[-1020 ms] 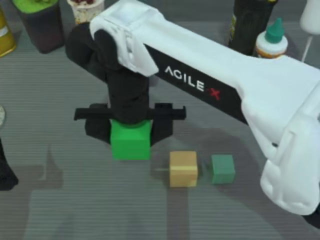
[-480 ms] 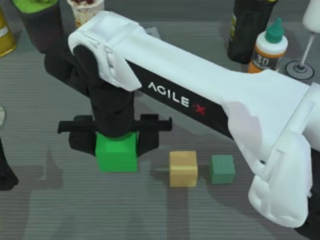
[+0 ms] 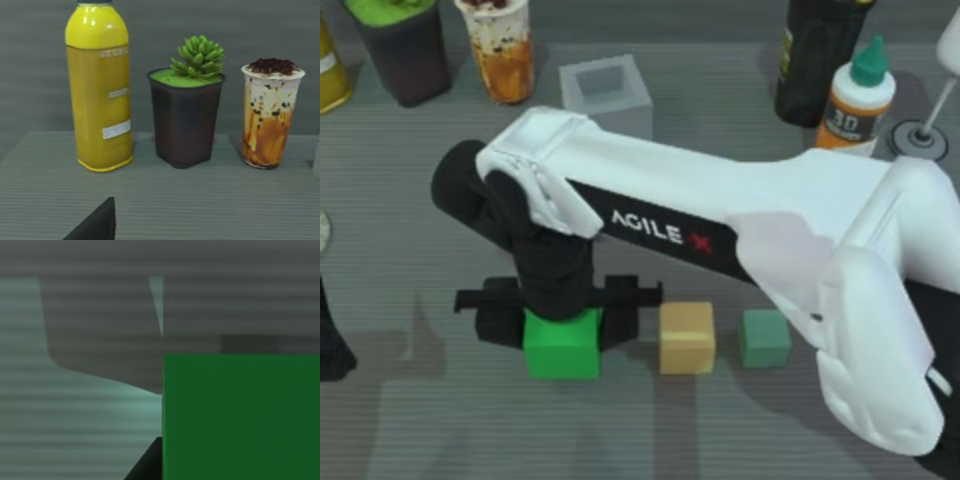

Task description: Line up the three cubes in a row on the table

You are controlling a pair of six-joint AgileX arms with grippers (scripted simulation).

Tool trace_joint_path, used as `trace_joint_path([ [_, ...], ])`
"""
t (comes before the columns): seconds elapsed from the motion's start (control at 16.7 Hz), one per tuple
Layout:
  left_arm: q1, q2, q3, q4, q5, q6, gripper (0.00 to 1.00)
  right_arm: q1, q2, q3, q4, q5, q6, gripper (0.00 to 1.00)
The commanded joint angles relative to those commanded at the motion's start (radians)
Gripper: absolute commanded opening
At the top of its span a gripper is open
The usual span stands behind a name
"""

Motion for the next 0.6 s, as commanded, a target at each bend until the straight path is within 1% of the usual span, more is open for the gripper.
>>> trace_joint_path([
  [0.3,0.0,0.0,0.0,0.0,0.0,0.0,1.0,0.001,0.0,-0.016,0.017,0.0,0.0,0.0],
  [0.6,0.0,0.0,0.0,0.0,0.0,0.0,1.0,0.001,0.0,-0.016,0.017,0.0,0.0,0.38],
])
